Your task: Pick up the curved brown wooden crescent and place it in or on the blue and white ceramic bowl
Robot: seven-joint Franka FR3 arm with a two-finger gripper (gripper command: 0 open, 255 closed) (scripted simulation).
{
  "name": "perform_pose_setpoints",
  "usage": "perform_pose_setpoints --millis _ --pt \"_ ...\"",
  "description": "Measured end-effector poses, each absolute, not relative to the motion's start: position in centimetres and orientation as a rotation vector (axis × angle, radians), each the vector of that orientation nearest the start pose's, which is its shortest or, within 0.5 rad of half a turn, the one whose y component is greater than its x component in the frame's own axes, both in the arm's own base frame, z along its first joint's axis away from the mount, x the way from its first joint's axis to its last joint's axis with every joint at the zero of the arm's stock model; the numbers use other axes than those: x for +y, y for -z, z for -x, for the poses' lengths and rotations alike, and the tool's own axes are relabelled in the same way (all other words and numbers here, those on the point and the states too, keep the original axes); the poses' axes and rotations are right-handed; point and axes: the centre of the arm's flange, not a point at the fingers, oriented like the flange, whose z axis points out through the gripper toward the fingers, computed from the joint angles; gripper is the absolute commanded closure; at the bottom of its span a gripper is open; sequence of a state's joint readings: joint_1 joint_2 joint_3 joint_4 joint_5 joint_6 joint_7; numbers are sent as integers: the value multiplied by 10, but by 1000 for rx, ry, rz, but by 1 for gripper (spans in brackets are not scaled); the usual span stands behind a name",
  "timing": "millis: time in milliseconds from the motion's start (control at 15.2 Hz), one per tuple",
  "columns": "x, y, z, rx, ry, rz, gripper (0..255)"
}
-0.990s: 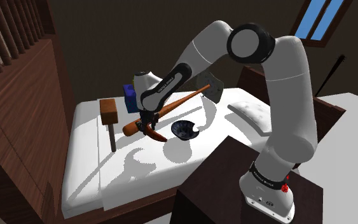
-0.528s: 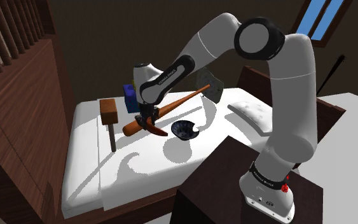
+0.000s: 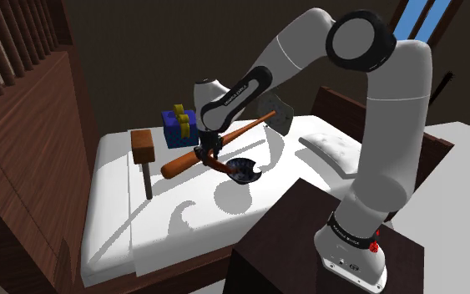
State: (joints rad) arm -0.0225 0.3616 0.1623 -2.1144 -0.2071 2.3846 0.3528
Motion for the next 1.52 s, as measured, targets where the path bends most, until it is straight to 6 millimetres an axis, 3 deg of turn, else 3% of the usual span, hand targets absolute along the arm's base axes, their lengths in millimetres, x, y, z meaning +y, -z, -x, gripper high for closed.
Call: perform_pose_setpoints --millis 726,1518 --pt "-52 -233 -498 105 -98 3234 255" --pt "-56 -171 -496 102 -96 3234 255"
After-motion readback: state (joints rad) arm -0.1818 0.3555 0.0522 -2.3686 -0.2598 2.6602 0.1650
